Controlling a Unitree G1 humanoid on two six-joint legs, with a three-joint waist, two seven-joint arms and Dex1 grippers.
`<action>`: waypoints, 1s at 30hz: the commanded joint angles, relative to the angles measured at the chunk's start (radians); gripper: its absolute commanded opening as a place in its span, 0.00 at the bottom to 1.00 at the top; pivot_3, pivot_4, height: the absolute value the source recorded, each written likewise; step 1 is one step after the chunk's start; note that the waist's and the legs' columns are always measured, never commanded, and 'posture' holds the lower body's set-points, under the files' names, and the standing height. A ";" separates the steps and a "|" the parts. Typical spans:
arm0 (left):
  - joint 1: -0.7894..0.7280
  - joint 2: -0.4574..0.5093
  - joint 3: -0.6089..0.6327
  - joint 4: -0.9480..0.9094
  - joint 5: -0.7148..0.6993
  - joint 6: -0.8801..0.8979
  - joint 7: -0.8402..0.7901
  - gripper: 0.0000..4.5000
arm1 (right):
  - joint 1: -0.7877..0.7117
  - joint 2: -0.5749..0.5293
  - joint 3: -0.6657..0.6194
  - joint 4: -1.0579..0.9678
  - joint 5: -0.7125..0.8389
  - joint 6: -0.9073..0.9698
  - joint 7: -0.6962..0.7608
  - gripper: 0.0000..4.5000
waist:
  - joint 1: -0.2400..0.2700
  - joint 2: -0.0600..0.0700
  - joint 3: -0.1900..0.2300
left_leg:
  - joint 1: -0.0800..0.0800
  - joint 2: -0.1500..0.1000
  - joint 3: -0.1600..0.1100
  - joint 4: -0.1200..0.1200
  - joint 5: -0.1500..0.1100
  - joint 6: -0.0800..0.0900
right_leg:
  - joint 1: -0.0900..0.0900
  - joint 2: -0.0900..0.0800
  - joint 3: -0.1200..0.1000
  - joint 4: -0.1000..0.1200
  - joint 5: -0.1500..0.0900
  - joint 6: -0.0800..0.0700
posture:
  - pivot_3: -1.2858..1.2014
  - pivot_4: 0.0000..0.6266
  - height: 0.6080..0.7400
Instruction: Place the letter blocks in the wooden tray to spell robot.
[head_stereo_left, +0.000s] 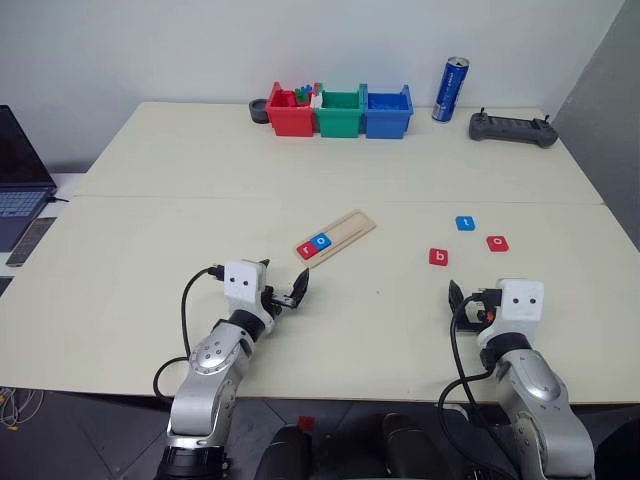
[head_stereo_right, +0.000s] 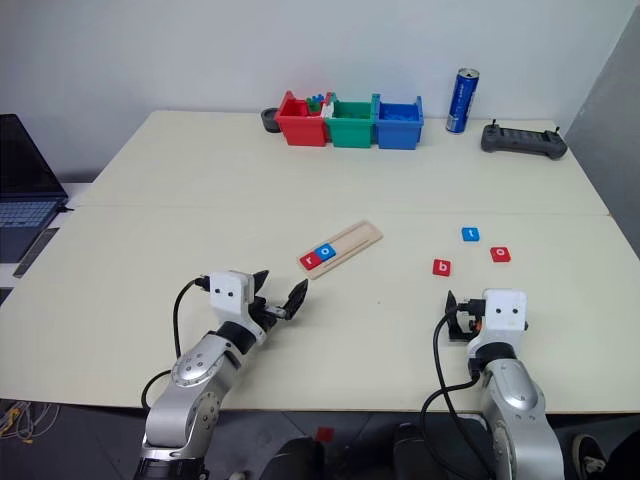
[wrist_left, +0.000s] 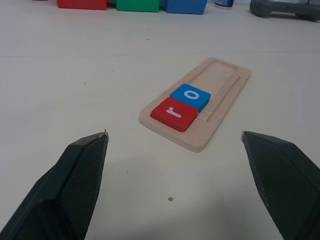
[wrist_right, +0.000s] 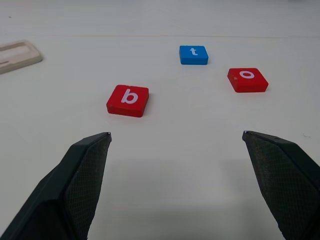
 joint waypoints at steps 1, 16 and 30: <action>-0.061 0.047 0.029 0.008 -0.064 0.013 -0.086 1.00 | -0.035 -0.054 -0.007 -0.090 0.030 0.037 0.054 0.99 | 0.000 0.000 0.000 | 0.000 0.000 0.000 0.000 0.000 0.000 | 0.000 0.000 0.000 0.000 0.000 0.000 | 0.52 0.24 1.00; -0.388 0.248 -0.034 0.561 0.012 -0.278 -0.484 1.00 | -0.172 -0.414 -0.008 -0.095 0.443 0.164 0.576 0.99 | -0.001 -0.002 0.001 | -0.001 0.000 -0.001 0.000 0.000 0.000 | 0.001 0.000 -0.002 -0.001 0.000 0.000 | 0.52 0.24 1.00; -0.564 0.194 -0.067 0.936 0.106 -0.531 -0.556 1.00 | -0.241 -0.379 0.050 -0.108 0.458 0.174 0.507 0.99 | 0.000 -0.002 0.001 | -0.002 -0.001 -0.003 0.000 0.000 0.000 | 0.000 0.000 -0.003 0.000 0.000 0.000 | 0.52 0.24 1.00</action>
